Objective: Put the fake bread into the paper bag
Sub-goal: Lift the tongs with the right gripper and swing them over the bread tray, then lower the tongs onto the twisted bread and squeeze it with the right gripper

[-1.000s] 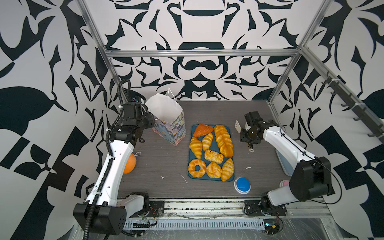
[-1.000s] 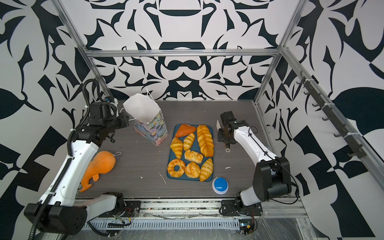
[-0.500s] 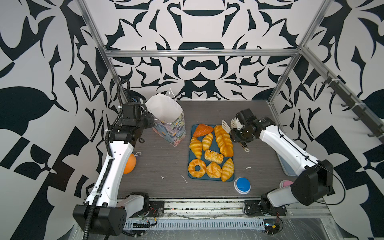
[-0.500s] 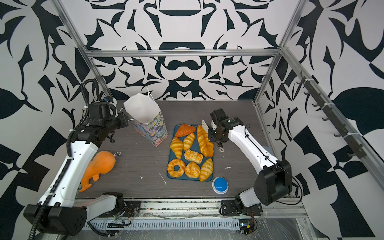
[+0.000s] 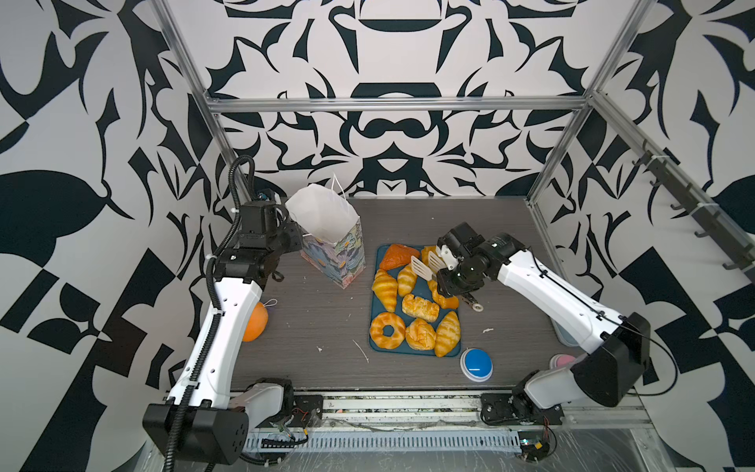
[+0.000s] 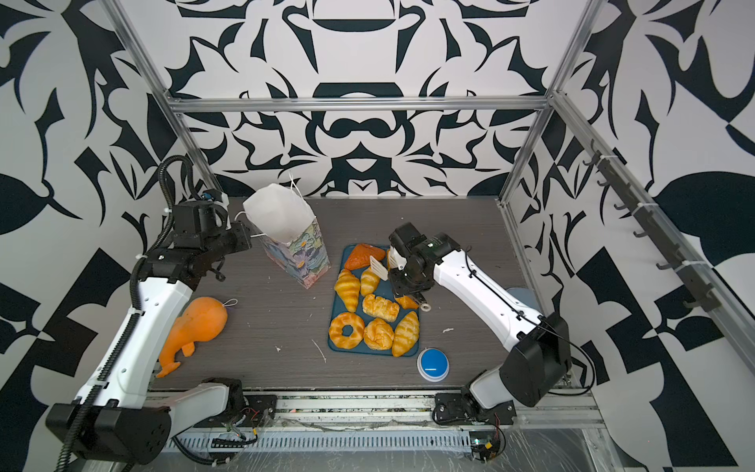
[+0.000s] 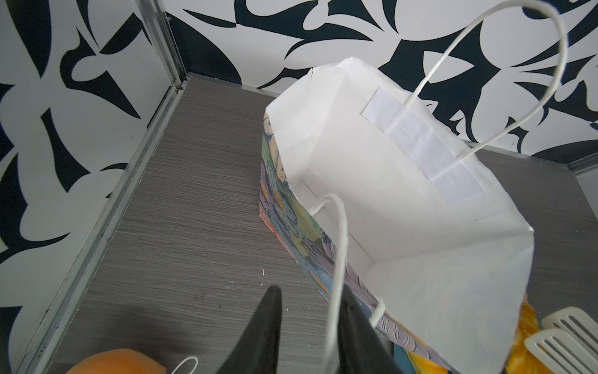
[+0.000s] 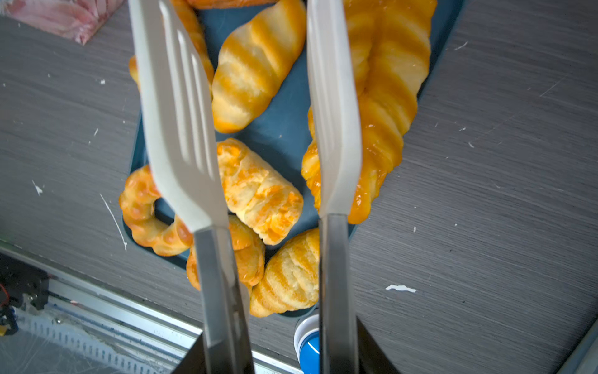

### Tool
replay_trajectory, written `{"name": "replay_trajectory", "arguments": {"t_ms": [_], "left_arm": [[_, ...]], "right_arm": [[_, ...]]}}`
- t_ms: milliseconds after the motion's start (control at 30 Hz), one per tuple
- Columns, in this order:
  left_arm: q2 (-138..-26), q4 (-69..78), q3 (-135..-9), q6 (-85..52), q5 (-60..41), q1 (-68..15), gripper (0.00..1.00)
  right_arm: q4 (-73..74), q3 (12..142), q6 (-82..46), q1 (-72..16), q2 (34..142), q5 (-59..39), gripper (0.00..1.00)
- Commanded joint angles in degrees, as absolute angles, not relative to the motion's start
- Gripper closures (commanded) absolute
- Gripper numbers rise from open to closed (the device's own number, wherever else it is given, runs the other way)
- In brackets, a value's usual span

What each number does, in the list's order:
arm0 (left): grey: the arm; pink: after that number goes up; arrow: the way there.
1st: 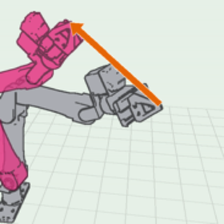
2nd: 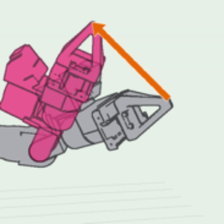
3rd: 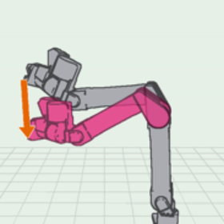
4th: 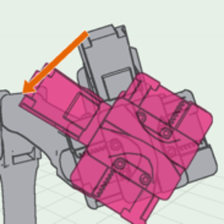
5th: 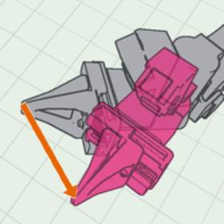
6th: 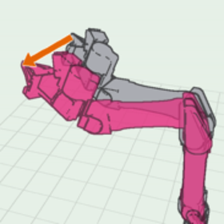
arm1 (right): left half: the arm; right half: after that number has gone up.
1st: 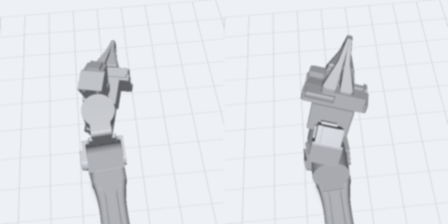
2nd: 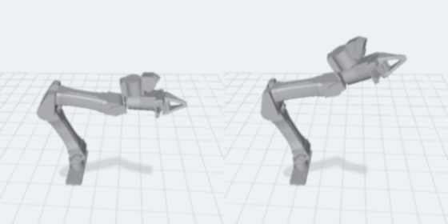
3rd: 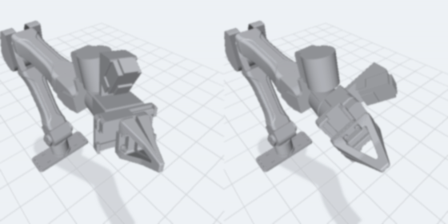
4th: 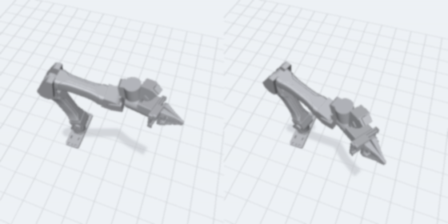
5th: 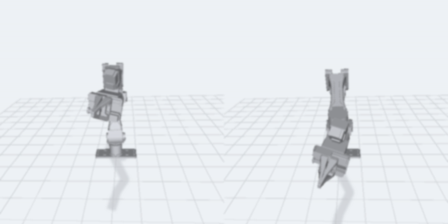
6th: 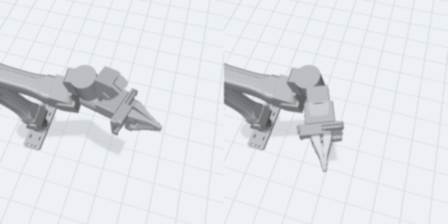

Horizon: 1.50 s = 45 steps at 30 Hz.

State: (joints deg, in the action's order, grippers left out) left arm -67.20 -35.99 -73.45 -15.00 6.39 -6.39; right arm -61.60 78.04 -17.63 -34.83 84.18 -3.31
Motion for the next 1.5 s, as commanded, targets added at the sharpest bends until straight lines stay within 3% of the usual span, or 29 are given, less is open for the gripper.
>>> {"name": "replay_trajectory", "arguments": {"t_ms": [0, 533, 1467], "left_arm": [[-66.31, -36.25, -72.43, -15.31, 6.46, -6.15, 0.68], [-66.67, -36.46, -72.53, -15.50, 5.66, -6.15, 0.67], [-66.89, -36.73, -72.59, -15.46, 5.48, -6.10, 0.67]], "right_arm": [[-65.35, 79.40, -16.64, -37.20, 82.18, -0.85, 0.49], [-70.05, 78.05, -15.54, -44.09, 83.71, 1.80, 0.49], [-70.62, 77.35, -15.53, -47.08, 89.02, 2.73, 0.45]]}}
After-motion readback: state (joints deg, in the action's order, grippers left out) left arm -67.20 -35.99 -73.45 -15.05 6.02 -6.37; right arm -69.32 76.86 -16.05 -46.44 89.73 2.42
